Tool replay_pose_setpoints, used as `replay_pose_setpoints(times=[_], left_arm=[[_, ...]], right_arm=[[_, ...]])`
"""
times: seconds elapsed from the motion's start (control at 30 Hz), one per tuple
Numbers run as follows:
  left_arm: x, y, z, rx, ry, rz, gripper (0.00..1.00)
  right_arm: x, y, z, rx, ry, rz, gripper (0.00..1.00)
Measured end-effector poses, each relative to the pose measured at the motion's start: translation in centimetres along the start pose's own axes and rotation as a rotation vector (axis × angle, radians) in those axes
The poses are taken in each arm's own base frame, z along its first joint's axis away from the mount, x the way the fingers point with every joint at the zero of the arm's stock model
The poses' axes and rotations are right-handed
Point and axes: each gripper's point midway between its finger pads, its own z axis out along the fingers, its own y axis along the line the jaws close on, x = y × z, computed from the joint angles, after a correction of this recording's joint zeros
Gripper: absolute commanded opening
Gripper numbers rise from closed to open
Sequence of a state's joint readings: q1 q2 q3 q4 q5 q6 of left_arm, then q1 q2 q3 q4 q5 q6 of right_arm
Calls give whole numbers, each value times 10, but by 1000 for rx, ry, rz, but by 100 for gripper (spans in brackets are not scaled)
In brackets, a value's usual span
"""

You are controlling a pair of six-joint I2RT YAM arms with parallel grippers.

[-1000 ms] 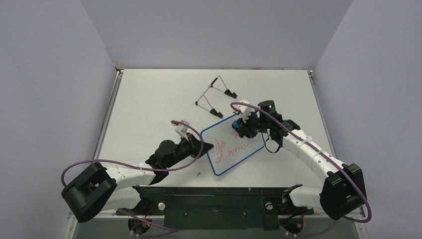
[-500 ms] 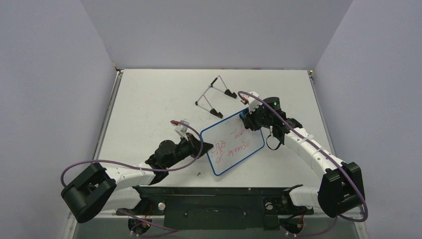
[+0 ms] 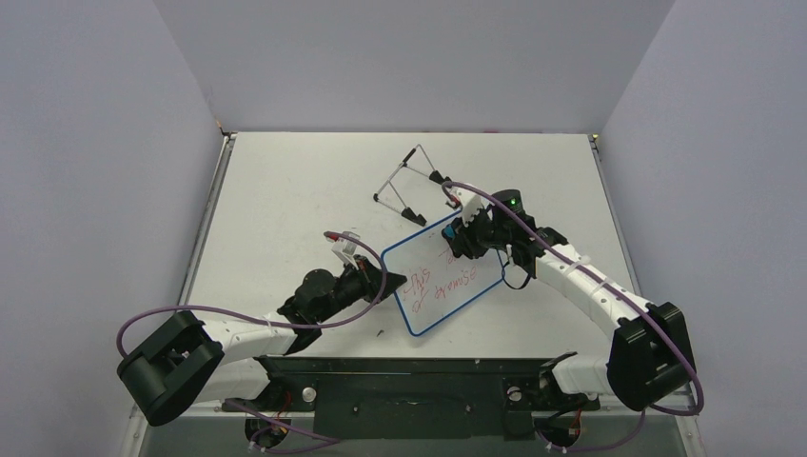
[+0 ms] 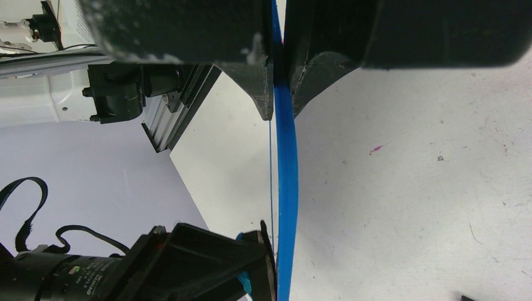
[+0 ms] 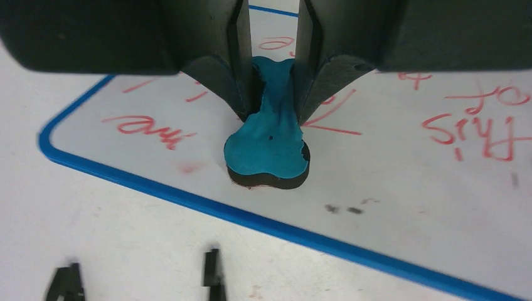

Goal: Erase the whiteboard
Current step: Erase the whiteboard at the center of the board.

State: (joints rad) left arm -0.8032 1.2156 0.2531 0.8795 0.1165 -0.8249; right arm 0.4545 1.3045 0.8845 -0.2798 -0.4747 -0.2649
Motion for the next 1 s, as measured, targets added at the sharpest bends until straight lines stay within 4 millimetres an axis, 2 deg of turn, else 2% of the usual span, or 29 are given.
replay_pose_setpoints(times=[0.17,0.23,0.33,0.47,0.57,0.7,0.87,0.93,1.0], left_arm=[[0,0,0,2,-1,8,0],[0,0,0,3,-2,8,0],[0,0,0,1,-2,6,0],[-1,0,0,-1,-5,0,0],[-1,1,0,-4,-8,0,0],[-2,1,0,-7,-14,5,0],[-3,0,0,1,-14,22,0],[-3,0,0,4,-13,27,0],[-2,0,0,4,-13,27,0]], right_arm=[[3,-44,-6,192,-1,101,0],[7,-53,-6,227,7,129,0],[8,-49,-4,201,14,111,0],[10,-12,1,22,42,-5,0],[9,7,3,-50,47,-44,0],[7,-5,1,7,35,23,0],[8,-53,-6,221,10,134,0],[9,-59,-8,249,11,151,0],[10,-55,-7,222,13,139,0]])
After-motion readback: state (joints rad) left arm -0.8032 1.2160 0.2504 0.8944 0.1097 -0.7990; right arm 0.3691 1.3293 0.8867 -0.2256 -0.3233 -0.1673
